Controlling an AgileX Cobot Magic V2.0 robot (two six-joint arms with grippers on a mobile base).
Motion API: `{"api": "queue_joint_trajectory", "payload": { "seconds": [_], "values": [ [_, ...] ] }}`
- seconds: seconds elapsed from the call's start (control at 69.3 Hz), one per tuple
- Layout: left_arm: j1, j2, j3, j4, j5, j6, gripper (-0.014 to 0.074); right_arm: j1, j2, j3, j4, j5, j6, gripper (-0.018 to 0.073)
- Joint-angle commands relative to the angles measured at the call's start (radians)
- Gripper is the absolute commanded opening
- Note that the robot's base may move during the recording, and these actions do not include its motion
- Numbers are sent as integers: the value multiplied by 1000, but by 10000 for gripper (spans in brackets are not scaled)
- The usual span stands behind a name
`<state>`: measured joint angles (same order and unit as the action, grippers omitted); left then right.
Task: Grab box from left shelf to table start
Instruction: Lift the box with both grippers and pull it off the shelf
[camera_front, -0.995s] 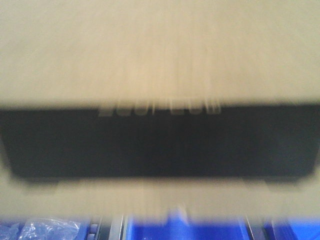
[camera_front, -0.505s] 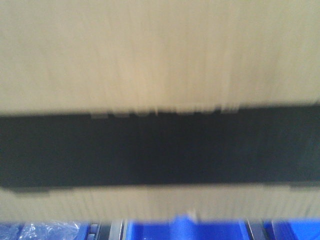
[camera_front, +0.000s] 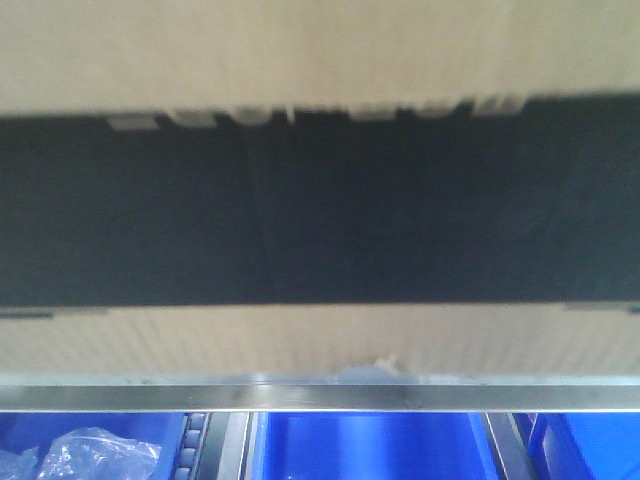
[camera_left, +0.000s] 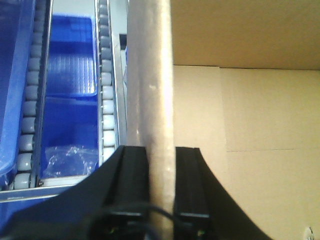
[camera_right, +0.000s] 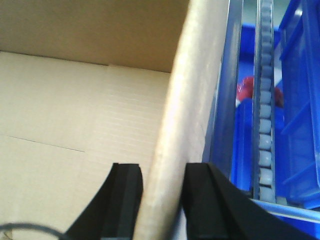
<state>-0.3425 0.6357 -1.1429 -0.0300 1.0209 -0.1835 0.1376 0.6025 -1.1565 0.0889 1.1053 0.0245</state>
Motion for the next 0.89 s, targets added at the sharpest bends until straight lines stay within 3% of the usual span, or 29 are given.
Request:
{"api": "queue_joint_trajectory", "payload": {
  "seconds": [0.0,0.88],
  "values": [
    [-15,-23,-39,-123,-162,-7,-92,1,-22,-38,46,-120,-15,55],
    [-15,-30,-37,-126,-162,-7,-92,1,-42,-37,46,-123,-15,55]
  ]
}}
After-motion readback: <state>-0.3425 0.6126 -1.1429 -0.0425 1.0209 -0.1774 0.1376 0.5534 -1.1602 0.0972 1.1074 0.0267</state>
